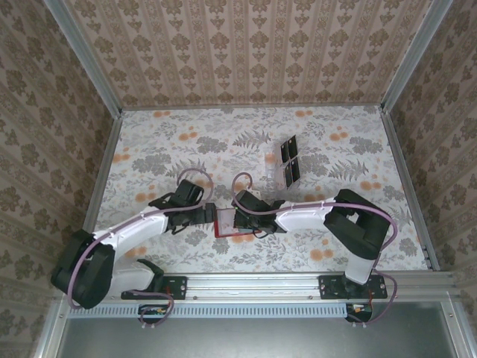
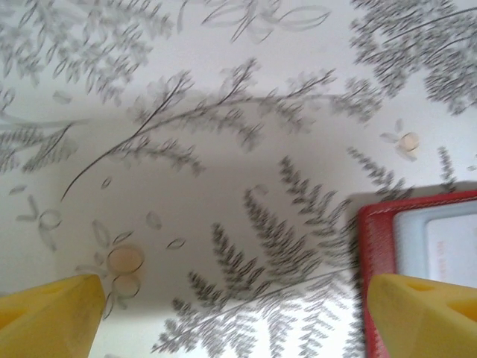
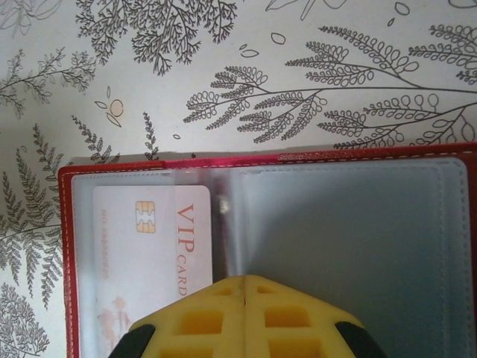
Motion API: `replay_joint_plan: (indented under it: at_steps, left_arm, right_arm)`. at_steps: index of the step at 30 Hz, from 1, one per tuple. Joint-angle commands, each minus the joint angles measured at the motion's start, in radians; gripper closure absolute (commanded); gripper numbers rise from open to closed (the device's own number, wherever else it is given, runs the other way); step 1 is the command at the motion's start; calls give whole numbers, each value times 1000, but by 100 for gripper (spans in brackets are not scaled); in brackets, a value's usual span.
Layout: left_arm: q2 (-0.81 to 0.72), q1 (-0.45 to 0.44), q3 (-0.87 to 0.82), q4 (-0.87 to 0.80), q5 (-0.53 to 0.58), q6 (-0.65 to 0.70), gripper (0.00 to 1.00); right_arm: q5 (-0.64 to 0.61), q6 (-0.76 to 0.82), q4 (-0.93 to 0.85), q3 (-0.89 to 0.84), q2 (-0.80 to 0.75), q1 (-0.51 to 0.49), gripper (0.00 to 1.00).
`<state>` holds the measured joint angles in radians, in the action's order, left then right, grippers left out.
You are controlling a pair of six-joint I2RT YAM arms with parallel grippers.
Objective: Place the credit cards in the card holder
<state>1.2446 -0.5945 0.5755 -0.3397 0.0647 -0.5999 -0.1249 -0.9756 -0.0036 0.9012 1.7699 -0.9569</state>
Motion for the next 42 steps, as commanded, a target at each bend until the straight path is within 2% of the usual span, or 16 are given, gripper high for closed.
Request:
replay_joint_plan:
  at_steps: [1, 13, 42]
  left_arm:
    - [32, 2, 42, 23, -30, 67, 0]
    - [135, 1, 104, -10, -16, 129, 0]
    - [227, -53, 60, 10, 40, 105, 0]
  right_arm:
    - [-8, 15, -9, -18, -46, 6, 97]
    - [21, -3, 36, -47, -100, 6, 97]
    - [123, -76, 171, -61, 29, 6, 97]
